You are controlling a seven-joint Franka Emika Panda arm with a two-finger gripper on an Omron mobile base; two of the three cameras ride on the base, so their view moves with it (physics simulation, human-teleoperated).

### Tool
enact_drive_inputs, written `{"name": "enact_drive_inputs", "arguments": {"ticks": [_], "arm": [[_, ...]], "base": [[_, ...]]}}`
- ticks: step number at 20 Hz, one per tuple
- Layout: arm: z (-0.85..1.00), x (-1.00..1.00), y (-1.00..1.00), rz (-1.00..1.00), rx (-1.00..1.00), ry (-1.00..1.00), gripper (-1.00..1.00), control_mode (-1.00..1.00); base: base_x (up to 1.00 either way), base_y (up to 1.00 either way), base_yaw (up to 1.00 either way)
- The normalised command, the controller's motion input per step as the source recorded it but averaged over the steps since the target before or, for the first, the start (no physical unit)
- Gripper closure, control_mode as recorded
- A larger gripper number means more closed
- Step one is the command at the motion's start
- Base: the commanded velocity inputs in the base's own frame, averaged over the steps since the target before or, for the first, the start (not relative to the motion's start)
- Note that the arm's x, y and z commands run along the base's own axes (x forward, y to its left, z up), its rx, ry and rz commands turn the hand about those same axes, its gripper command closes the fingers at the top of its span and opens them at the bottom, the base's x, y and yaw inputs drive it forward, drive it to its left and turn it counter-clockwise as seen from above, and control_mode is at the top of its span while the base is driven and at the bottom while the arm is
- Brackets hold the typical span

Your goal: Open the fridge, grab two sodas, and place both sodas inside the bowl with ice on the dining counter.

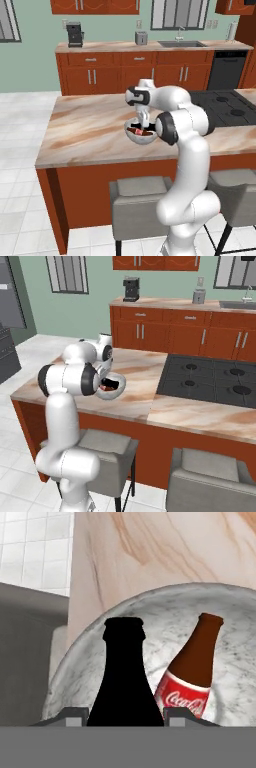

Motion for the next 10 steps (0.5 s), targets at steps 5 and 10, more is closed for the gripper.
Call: {"name": "enact_drive_inputs", "arguments": {"ticks": [5,10], "arm": [[-0.2,0.26,0.0,0.04,0.0,0.0,1.0,-1.0],[-0.23,0.2,0.01,0.03,0.0,0.0,-1.0,-1.0]], "base": [[0.0,0.0,0.0],[0.0,0.0,0.0]]}}
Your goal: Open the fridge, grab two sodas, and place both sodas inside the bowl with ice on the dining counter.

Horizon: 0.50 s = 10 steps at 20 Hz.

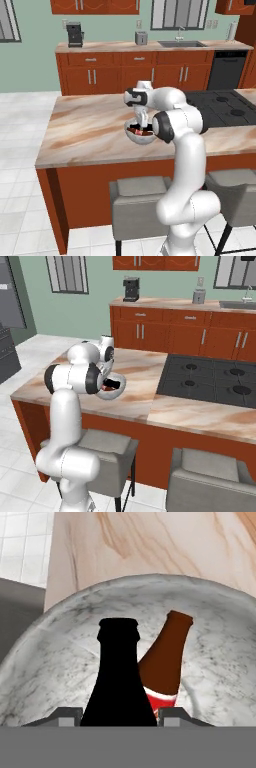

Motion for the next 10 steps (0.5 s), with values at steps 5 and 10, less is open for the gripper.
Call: {"name": "enact_drive_inputs", "arguments": {"ticks": [5,10], "arm": [[-0.19,0.13,0.01,0.02,0.0,0.0,-1.0,-1.0],[-0.02,0.01,0.0,0.01,0.0,-0.01,-1.0,-1.0]], "base": [[0.0,0.0,0.0],[0.0,0.0,0.0]]}}
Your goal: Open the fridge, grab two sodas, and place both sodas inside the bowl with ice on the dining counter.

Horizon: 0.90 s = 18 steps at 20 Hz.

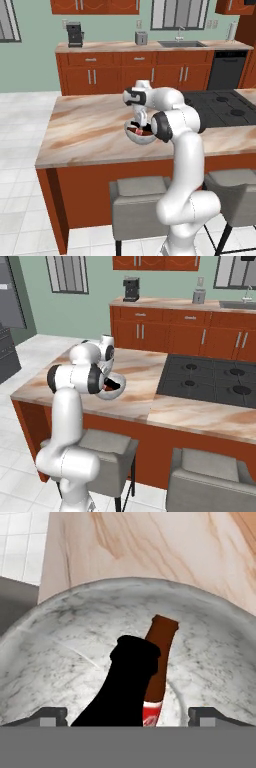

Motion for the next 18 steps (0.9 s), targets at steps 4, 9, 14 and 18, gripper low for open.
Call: {"name": "enact_drive_inputs", "arguments": {"ticks": [4,9,14,18], "arm": [[0.29,-0.29,0.0,0.0,0.0,-0.07,-1.0,-1.0],[0.55,-0.15,0.0,0.0,0.0,-0.07,-1.0,-1.0],[0.62,-0.18,0.0,0.0,0.0,-0.09,-1.0,-1.0],[0.64,-0.36,0.0,0.0,0.0,-0.13,-1.0,-1.0]], "base": [[0.0,0.0,0.0],[0.0,0.0,0.0],[0.0,0.0,0.0],[0.0,0.0,0.0]]}}
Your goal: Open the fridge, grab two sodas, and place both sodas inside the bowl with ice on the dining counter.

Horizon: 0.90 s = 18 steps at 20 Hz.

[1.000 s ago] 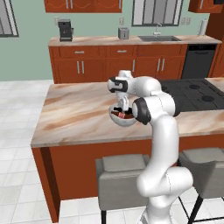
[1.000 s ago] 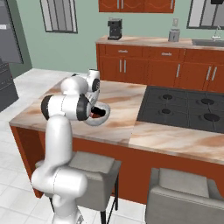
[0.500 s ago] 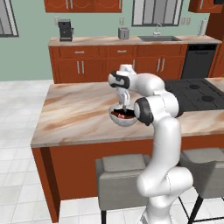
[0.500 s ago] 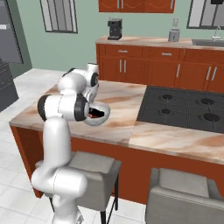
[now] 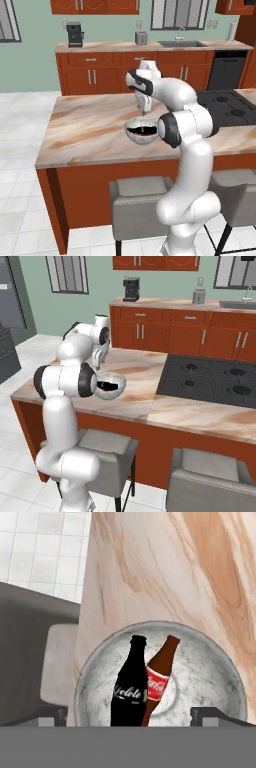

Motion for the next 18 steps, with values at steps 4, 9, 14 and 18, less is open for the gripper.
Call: {"name": "enact_drive_inputs", "arguments": {"ticks": [4,9,14,18], "arm": [[0.57,-0.5,0.0,0.0,0.0,-0.13,-1.0,-1.0],[0.48,-0.57,0.0,-0.02,0.0,-0.14,-1.0,-1.0],[0.22,-0.62,0.0,-0.08,0.0,-0.15,-1.0,-1.0],[0.0,-0.66,0.0,-0.08,0.0,-0.15,-1.0,-1.0]], "base": [[0.0,0.0,0.0],[0.0,0.0,0.0],[0.0,0.0,0.0],[0.0,0.0,0.0]]}}
